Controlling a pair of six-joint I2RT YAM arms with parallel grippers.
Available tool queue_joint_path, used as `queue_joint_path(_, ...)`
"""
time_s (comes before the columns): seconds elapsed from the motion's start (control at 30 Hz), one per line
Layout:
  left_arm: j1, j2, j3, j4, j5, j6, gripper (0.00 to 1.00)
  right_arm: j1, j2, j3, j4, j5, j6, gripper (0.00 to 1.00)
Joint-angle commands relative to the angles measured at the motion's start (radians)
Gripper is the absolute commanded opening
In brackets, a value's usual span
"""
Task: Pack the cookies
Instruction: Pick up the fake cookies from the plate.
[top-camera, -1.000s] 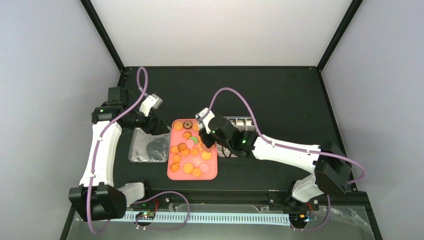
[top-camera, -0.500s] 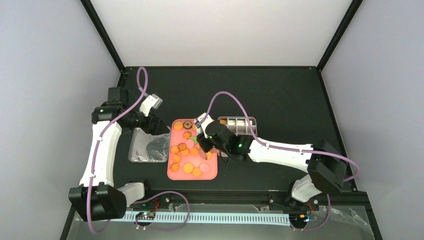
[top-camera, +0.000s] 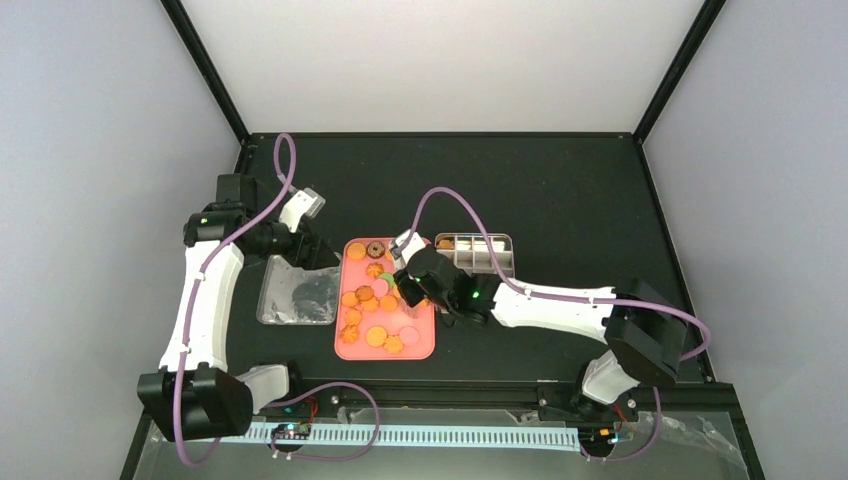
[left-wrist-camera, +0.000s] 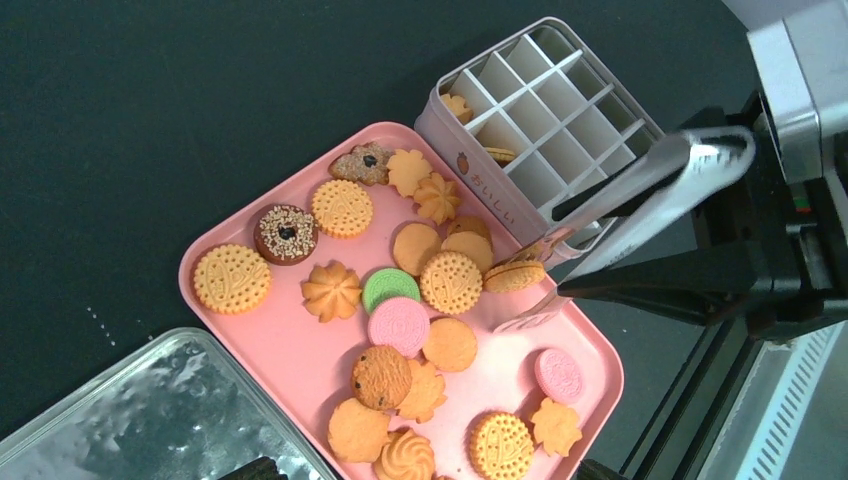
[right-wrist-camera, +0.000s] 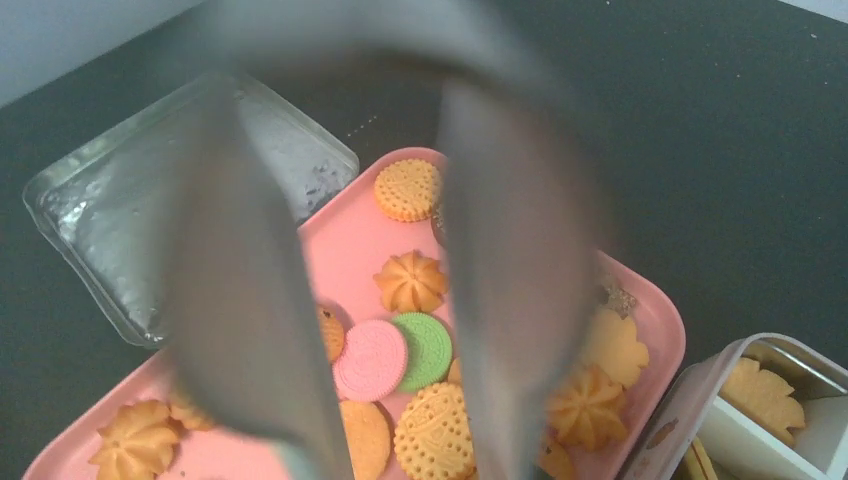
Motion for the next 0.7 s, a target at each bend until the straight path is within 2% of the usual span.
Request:
queue_joint_path(0.0, 0.009, 0.012, 0.026, -0.017, 0.033, 0.013, 0.78, 0.024, -0.003, -0.033, -0.016, 0.063, 0.007, 0.43)
queue_joint_path(0.17, 0.009, 0.02, 0.028, -0.019, 0.042, 0.008, 0.78, 0.049, -0.022, -0.023, -0.018, 0.105, -0.008, 0.4)
queue_joint_path(0.33, 0.009, 0.017, 0.026, -0.026, 0.038, 0.014, 0.78, 0.049, -0.04, -0.024, 0.0, 0.114, -0.001, 0.17)
queue_joint_path(0.47, 0.009, 0.017, 0.02, -0.028, 0.032, 0.017, 0.78, 0.048, -0.072, -0.011, 0.003, 0.119, -0.011, 0.03)
queue_joint_path(0.67, 0.009, 0.015, 0.02, -0.029, 0.041, 0.016, 0.78, 0.028, -0.138, 0.044, -0.01, 0.12, -0.066, 0.01)
